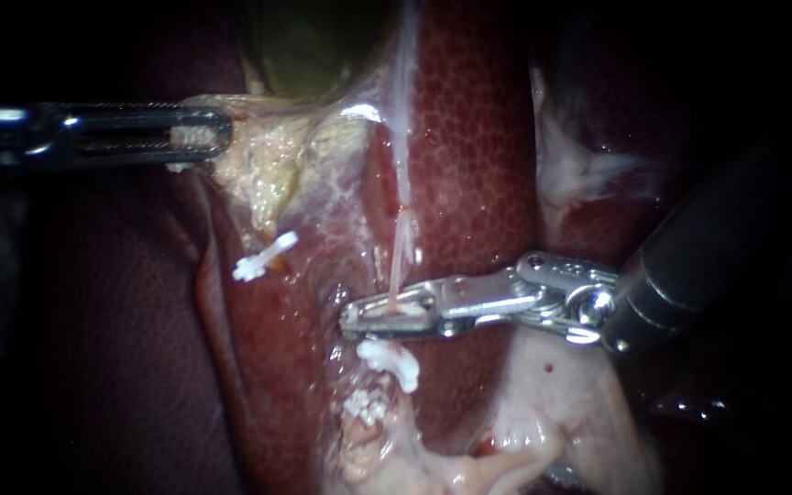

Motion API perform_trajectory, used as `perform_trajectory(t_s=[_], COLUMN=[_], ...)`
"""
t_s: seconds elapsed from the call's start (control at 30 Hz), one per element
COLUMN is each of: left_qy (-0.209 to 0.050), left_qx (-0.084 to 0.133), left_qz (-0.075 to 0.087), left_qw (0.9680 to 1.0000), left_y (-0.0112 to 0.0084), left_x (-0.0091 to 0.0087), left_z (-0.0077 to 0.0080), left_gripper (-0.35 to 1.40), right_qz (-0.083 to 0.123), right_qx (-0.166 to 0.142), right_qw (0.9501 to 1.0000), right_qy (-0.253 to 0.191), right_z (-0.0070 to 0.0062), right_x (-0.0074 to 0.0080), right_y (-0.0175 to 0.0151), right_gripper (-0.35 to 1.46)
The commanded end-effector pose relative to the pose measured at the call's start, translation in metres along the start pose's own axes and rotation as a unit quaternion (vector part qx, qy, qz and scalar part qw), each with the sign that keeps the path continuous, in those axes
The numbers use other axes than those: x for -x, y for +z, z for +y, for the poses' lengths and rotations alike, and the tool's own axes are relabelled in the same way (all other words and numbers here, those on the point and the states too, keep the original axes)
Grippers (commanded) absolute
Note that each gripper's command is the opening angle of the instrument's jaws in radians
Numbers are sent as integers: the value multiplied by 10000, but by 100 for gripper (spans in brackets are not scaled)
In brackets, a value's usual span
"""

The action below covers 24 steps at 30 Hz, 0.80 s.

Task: Clipping third clip right tube

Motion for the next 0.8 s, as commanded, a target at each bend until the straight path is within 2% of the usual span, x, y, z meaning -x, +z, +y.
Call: perform_trajectory(t_s=[0.03, 0.8], left_qy=[0, 1], left_qx=[0, 4], left_qz=[-1, -3], left_qw=[10000, 10000], left_y=[0, 1], left_x=[0, -1], left_z=[0, 0], left_gripper=[-21, -21], right_qz=[-2, -123], right_qx=[-13, -85], right_qw=[10000, 9996], right_qy=[30, 222], right_z=[-1, -4], right_x=[-1, 4], right_y=[0, 0], right_gripper=[-35, -35])
